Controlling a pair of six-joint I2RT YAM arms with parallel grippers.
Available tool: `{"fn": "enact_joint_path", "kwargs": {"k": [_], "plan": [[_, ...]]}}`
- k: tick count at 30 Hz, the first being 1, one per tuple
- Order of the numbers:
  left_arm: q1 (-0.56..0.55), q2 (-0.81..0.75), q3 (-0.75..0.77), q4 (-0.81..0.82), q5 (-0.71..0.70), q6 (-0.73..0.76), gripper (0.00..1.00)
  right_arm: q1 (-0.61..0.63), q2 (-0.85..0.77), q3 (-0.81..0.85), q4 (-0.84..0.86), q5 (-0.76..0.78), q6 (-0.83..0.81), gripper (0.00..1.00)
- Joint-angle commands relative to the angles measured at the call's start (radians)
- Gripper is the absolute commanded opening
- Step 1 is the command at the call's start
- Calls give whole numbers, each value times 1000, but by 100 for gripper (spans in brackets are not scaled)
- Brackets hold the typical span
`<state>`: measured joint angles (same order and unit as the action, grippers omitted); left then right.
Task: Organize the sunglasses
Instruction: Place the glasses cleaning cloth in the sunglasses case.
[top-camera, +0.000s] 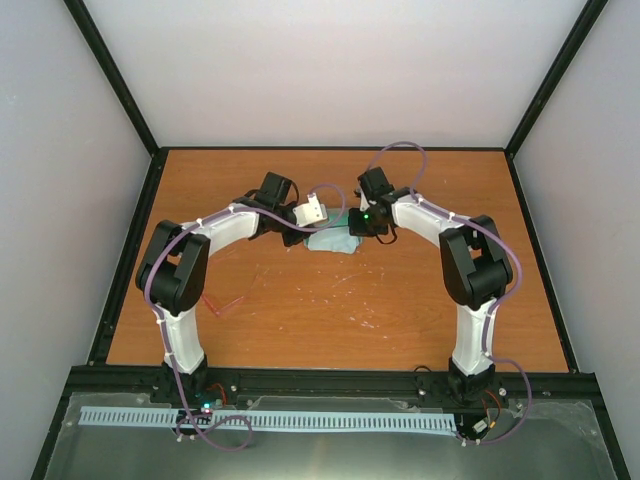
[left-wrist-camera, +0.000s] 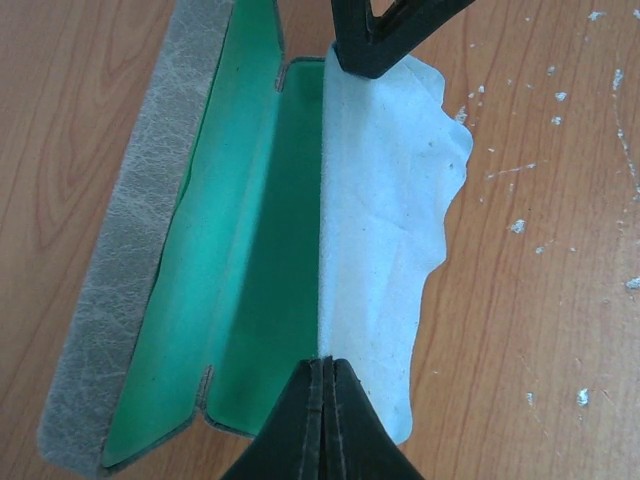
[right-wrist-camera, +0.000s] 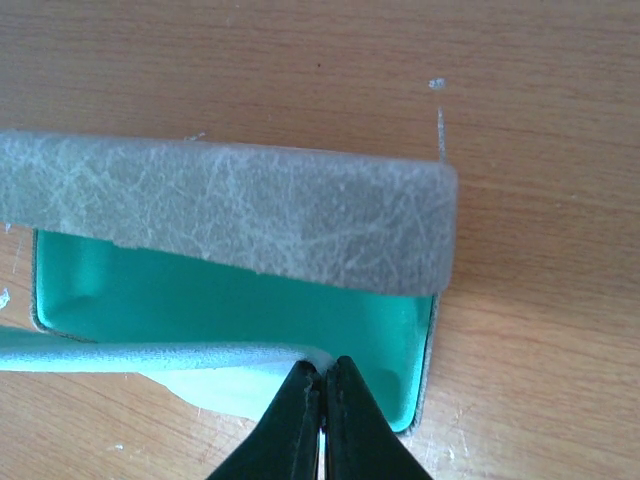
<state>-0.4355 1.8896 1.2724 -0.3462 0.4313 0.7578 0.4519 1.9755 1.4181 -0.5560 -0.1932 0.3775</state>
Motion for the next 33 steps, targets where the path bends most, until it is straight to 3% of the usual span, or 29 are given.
{"fn": "enact_joint_path", "kwargs": {"k": [1, 33], "plan": [[16, 15, 40, 19, -8, 6, 1, -8, 26, 31, 16, 17, -13, 3], [43, 89, 82, 59, -16, 4, 1, -21, 124, 128, 0, 11, -21, 3]]}}
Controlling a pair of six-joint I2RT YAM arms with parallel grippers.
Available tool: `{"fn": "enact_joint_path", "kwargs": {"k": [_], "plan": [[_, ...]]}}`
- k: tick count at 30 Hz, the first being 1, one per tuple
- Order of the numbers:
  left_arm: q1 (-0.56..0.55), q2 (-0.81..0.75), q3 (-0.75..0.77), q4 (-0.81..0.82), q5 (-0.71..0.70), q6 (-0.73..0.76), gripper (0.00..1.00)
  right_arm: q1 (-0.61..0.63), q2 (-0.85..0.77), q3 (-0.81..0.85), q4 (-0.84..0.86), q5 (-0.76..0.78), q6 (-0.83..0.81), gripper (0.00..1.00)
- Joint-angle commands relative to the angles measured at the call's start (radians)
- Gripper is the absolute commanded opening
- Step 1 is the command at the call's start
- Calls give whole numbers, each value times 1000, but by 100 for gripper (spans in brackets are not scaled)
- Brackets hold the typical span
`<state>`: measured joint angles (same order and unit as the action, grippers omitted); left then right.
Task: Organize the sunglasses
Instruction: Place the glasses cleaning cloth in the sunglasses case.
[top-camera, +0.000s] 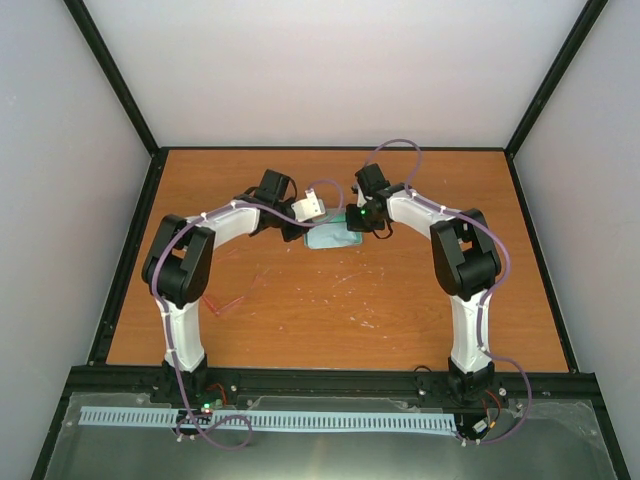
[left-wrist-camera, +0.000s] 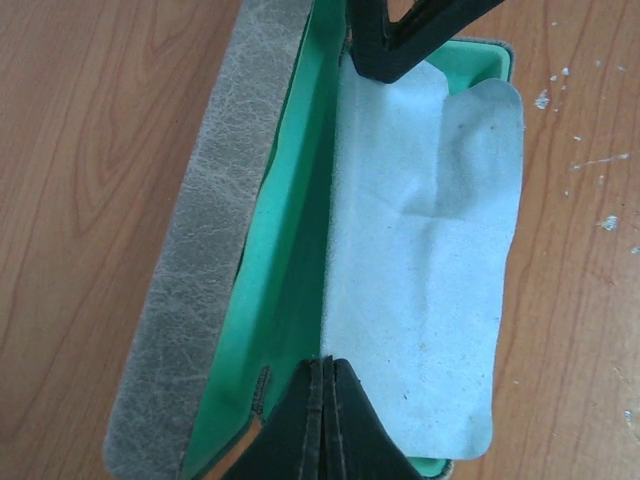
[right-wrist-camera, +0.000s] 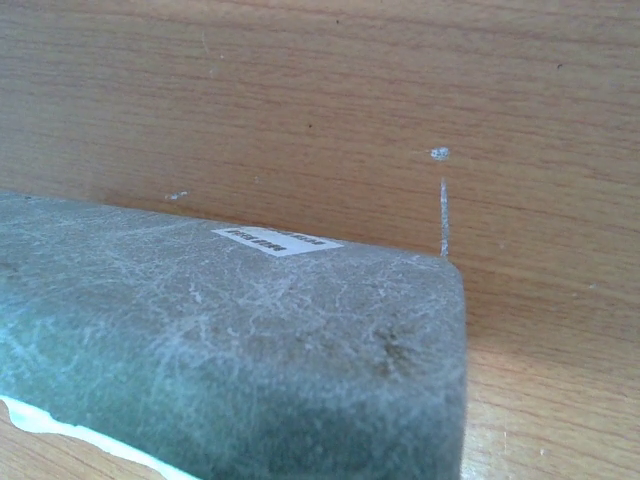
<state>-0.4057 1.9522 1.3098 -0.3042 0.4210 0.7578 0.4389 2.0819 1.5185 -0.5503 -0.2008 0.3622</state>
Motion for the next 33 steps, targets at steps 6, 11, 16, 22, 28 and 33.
{"fn": "enact_joint_path", "kwargs": {"k": [6, 11, 16, 22, 28, 33], "plan": [[13, 45, 43, 22, -4, 6, 1, -8, 21, 25, -3, 36, -4, 3], [13, 52, 39, 25, -1, 7, 1, -8, 34, 29, -5, 32, -2, 3], [13, 54, 41, 37, -5, 5, 1, -9, 41, 28, -1, 32, -2, 3], [13, 62, 55, 53, -7, 2, 1, -7, 34, 25, 11, 45, 3, 3], [13, 66, 57, 59, -14, 3, 1, -8, 15, 6, 45, 57, 9, 3], [13, 65, 55, 69, -18, -2, 1, -8, 4, -5, 62, 57, 12, 3]]}}
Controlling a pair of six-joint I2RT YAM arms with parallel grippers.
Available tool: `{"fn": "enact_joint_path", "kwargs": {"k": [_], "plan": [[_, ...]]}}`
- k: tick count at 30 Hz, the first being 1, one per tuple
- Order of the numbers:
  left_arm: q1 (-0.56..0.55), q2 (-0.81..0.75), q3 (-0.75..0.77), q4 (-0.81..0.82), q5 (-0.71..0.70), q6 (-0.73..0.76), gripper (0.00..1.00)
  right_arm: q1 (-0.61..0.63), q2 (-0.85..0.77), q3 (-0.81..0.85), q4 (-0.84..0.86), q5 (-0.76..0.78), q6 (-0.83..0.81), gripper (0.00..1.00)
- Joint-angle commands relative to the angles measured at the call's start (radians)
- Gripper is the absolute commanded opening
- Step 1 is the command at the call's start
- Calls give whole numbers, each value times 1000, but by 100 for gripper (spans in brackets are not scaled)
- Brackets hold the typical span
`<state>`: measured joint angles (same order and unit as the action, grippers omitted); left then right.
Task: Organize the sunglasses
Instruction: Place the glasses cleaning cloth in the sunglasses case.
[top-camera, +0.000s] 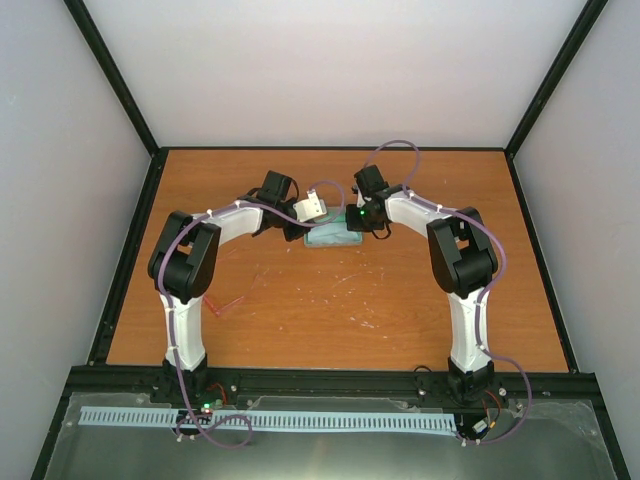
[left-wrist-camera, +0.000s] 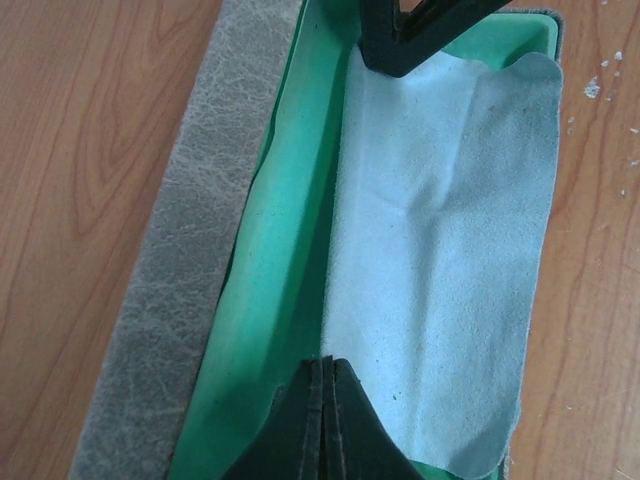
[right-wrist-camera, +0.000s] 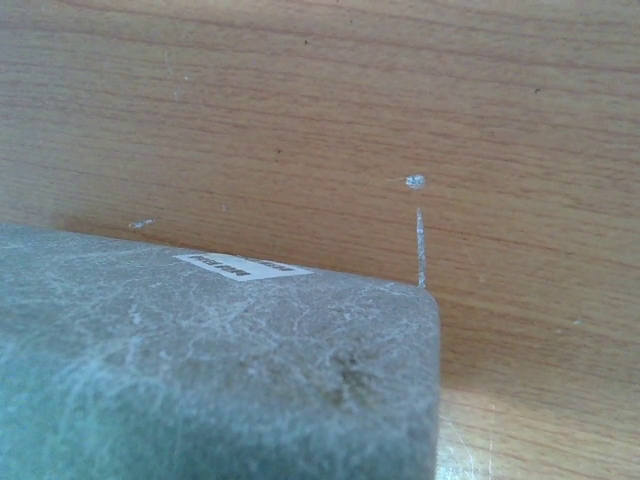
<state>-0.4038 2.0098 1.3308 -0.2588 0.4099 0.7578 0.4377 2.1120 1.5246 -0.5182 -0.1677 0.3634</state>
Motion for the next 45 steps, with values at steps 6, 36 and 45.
{"fn": "enact_joint_path", "kwargs": {"k": [6, 36, 45], "plan": [[11, 1, 32, 36, -7, -12, 1, -7, -38, -29, 49, 18, 18, 3], [11, -44, -23, 10, 0, -40, 35, -6, -107, -78, 75, 35, 36, 23], [11, -160, -124, 34, 37, -74, 33, -5, -227, -165, 54, 49, 51, 24]]}}
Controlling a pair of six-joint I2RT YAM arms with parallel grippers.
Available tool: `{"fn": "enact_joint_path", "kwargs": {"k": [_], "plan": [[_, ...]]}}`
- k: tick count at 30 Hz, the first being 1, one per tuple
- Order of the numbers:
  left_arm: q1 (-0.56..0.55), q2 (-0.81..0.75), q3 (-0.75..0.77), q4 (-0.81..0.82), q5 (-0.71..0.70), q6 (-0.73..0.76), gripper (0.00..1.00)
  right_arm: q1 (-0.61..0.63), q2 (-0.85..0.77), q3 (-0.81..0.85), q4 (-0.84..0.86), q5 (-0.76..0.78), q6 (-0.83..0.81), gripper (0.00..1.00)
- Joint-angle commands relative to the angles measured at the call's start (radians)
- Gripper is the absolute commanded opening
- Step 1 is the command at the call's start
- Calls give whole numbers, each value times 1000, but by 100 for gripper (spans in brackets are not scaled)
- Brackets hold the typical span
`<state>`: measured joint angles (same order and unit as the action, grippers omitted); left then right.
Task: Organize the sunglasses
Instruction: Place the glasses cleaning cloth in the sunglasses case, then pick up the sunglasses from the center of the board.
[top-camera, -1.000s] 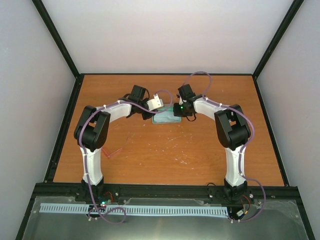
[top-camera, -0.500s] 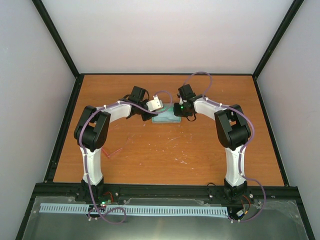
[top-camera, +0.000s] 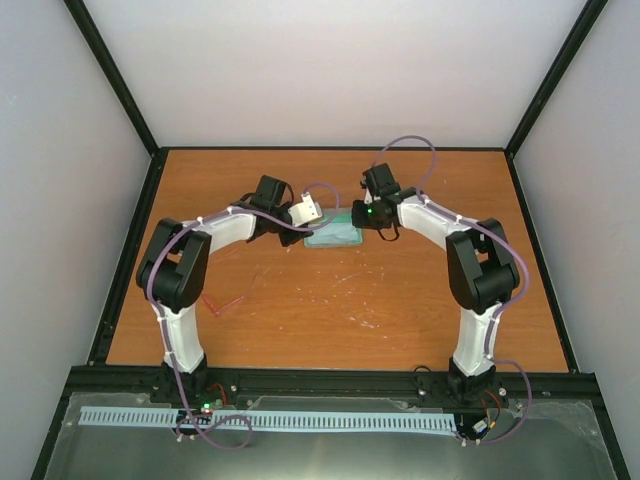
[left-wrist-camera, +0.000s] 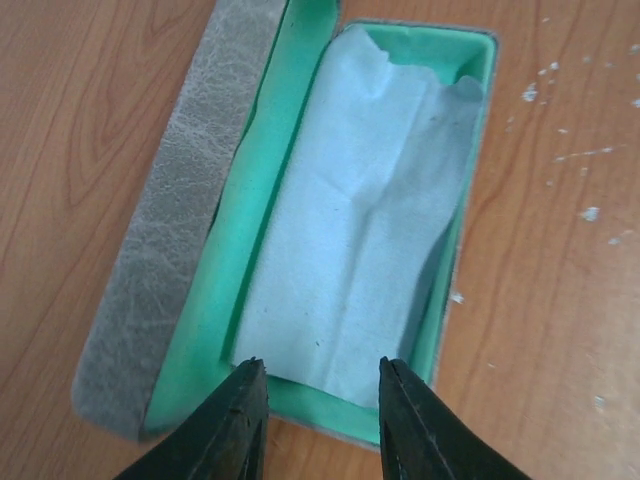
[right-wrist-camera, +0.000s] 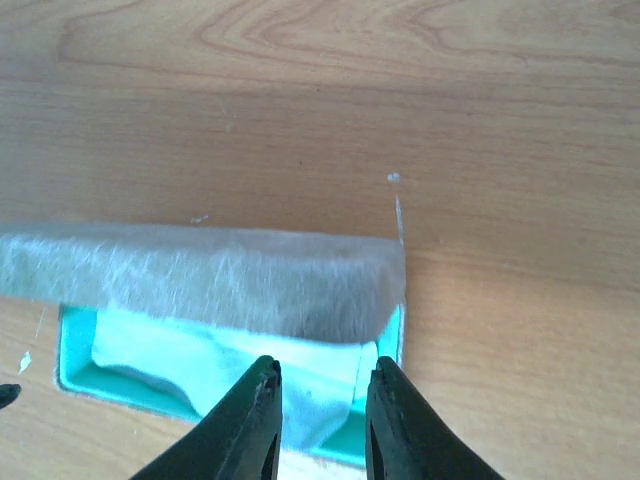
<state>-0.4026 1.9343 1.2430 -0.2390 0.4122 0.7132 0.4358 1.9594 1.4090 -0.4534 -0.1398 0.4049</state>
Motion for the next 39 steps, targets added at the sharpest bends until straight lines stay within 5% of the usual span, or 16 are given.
{"fn": "enact_joint_path", "kwargs": {"k": [1, 8, 12, 16, 21, 26, 39], "plan": [[10, -101, -51, 17, 40, -32, 33, -3, -91, -69, -13, 21, 15, 24], [13, -280, -163, 43, 44, -110, 32, -4, -263, -224, -46, 57, 42, 24], [94, -415, -210, -58, 50, -107, 22, -4, -402, -305, -114, 100, 59, 29], [275, -489, -257, -238, 30, 68, 21, -4, -512, -348, -165, 90, 71, 42], [579, -508, -276, -435, 26, 359, 25, 23, -432, -273, -269, -94, 24, 44], [745, -517, -343, -535, -45, 642, 34, 85, -332, -187, -310, -113, -8, 44], [760, -446, -293, -565, -71, 714, 52, 106, -329, -217, -237, -168, 16, 47]]}}
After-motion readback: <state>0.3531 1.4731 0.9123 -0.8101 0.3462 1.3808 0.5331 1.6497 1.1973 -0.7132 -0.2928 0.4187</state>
